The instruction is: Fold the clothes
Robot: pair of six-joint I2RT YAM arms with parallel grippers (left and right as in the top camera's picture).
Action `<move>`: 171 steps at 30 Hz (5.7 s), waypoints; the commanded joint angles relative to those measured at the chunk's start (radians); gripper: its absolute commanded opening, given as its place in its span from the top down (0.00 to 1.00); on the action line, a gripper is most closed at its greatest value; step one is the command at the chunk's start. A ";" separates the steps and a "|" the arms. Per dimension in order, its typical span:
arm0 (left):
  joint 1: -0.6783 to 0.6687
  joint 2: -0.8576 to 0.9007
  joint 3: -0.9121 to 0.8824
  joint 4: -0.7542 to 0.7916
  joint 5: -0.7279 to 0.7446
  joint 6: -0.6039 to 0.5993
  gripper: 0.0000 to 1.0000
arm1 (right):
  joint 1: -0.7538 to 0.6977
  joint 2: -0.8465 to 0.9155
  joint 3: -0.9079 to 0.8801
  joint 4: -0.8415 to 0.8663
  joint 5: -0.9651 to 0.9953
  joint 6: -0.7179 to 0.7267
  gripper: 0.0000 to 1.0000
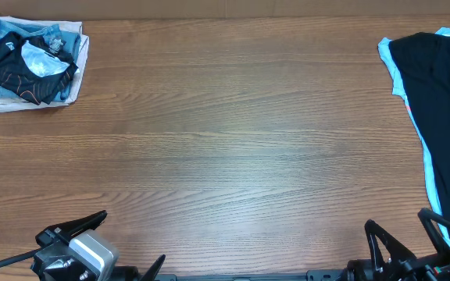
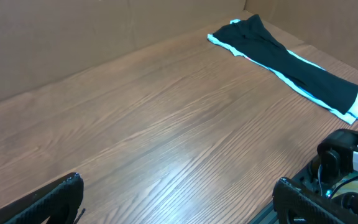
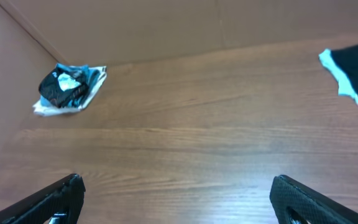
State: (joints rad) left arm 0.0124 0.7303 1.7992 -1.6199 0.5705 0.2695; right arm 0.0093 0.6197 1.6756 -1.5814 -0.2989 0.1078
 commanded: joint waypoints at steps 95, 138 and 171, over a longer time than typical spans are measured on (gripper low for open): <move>-0.006 0.009 -0.006 0.000 -0.005 0.023 0.00 | 0.023 -0.617 -1.667 1.500 0.257 -0.071 0.00; -0.009 -0.054 -0.098 0.036 0.013 0.068 0.00 | 0.023 -0.617 -1.667 1.500 0.256 -0.071 0.00; 0.013 -0.663 -1.728 1.603 -0.219 -0.047 0.00 | 0.023 -0.617 -1.667 1.501 0.256 -0.071 0.00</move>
State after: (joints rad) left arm 0.0154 0.1097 0.1051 -0.0532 0.5301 0.4938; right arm 0.0269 0.0139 0.0185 -0.0834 -0.0509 0.0307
